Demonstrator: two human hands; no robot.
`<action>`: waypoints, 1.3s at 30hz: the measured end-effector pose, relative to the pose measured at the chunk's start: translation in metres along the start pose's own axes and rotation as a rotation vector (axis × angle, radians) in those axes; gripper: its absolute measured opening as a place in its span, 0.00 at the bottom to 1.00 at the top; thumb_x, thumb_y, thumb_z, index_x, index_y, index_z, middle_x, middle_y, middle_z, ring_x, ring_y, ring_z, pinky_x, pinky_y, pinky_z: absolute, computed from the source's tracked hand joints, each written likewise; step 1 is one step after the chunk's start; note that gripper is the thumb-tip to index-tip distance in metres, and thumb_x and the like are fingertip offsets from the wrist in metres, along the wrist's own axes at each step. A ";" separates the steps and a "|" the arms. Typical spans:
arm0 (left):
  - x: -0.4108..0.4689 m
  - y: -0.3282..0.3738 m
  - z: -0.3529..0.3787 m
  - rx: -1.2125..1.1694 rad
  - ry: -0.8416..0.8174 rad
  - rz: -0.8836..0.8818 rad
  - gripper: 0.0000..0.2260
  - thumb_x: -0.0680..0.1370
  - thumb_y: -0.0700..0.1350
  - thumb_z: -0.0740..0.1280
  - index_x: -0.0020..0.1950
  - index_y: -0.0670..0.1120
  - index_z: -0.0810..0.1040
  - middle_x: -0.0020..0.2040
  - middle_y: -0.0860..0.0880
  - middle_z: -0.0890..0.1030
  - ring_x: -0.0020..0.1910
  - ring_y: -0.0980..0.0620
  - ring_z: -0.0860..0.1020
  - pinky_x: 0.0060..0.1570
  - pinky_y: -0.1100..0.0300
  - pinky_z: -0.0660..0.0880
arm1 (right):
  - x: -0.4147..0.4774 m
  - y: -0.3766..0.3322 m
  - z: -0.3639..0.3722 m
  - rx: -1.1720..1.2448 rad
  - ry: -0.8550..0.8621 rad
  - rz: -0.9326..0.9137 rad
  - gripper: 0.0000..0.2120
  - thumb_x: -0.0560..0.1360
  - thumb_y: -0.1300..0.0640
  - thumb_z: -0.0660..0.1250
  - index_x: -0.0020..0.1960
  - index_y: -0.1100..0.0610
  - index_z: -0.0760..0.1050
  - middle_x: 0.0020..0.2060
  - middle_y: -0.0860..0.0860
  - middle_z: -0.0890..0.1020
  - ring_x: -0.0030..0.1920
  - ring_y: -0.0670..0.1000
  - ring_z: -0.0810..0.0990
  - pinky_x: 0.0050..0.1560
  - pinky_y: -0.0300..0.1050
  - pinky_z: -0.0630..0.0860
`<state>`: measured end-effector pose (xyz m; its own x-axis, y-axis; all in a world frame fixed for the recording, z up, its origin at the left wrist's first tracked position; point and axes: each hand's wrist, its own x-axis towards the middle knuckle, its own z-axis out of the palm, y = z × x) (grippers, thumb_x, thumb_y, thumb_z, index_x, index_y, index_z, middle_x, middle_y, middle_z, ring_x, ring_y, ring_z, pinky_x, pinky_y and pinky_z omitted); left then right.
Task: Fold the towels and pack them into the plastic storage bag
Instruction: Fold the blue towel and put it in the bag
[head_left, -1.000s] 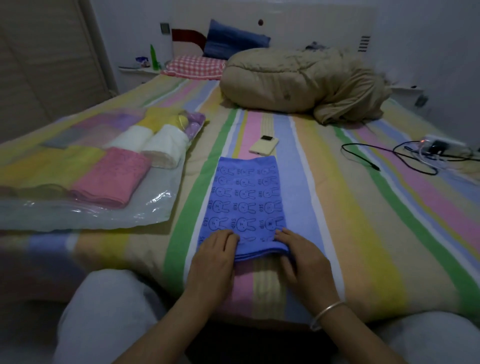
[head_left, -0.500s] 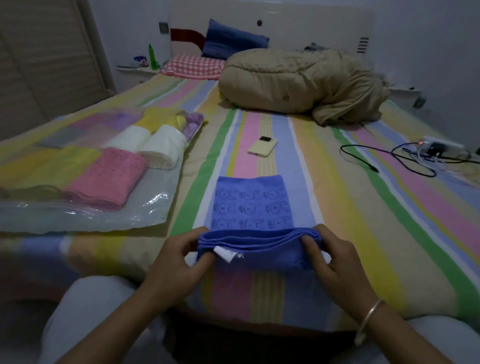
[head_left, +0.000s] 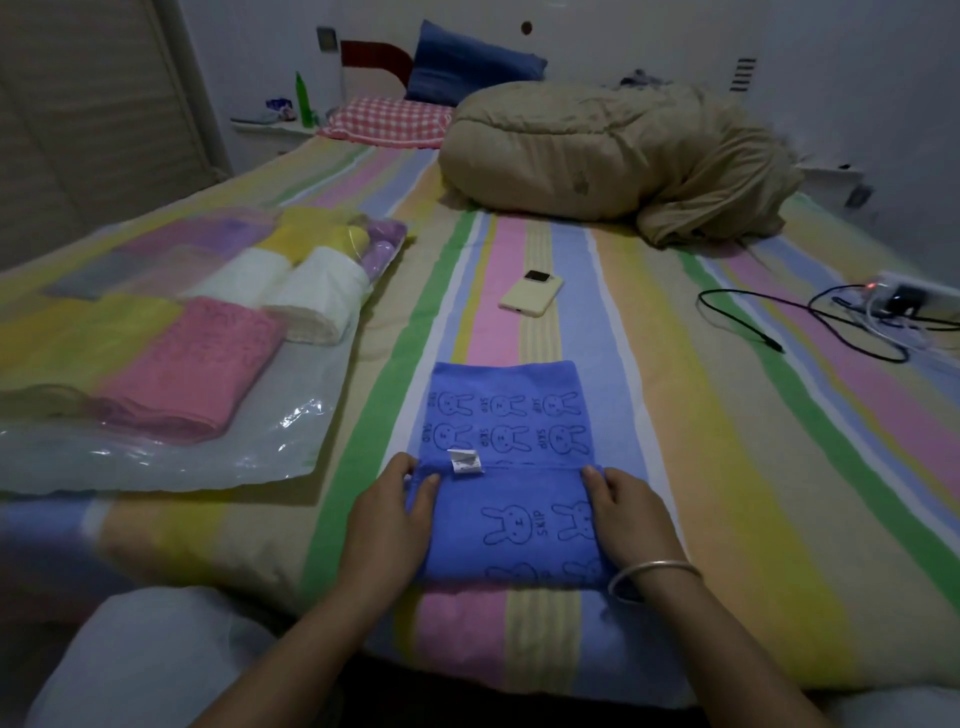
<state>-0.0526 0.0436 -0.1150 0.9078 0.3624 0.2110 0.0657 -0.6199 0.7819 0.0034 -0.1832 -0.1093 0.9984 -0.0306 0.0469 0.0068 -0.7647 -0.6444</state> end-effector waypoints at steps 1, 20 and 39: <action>-0.001 0.001 0.000 0.003 0.012 0.004 0.04 0.78 0.48 0.65 0.46 0.48 0.73 0.47 0.45 0.83 0.48 0.44 0.81 0.42 0.52 0.74 | 0.000 -0.001 0.000 -0.005 0.000 0.009 0.20 0.81 0.48 0.55 0.45 0.61 0.77 0.46 0.59 0.82 0.47 0.59 0.79 0.40 0.46 0.67; 0.000 -0.001 -0.028 0.421 -0.426 0.867 0.31 0.64 0.45 0.62 0.69 0.47 0.69 0.72 0.52 0.69 0.75 0.51 0.62 0.71 0.49 0.60 | -0.026 -0.008 -0.040 0.077 0.082 -0.292 0.22 0.72 0.38 0.66 0.61 0.48 0.70 0.56 0.43 0.74 0.58 0.43 0.75 0.51 0.40 0.70; 0.154 0.013 0.033 0.295 -0.171 -0.094 0.19 0.81 0.54 0.58 0.43 0.40 0.74 0.50 0.34 0.80 0.50 0.36 0.77 0.41 0.53 0.65 | 0.120 -0.036 0.001 -0.010 -0.088 0.131 0.22 0.78 0.43 0.61 0.60 0.60 0.72 0.58 0.59 0.79 0.58 0.59 0.77 0.50 0.46 0.69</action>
<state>0.1016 0.0676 -0.0917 0.9466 0.3213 0.0255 0.2466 -0.7730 0.5845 0.1235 -0.1592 -0.0810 0.9917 -0.0740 -0.1048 -0.1239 -0.7645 -0.6326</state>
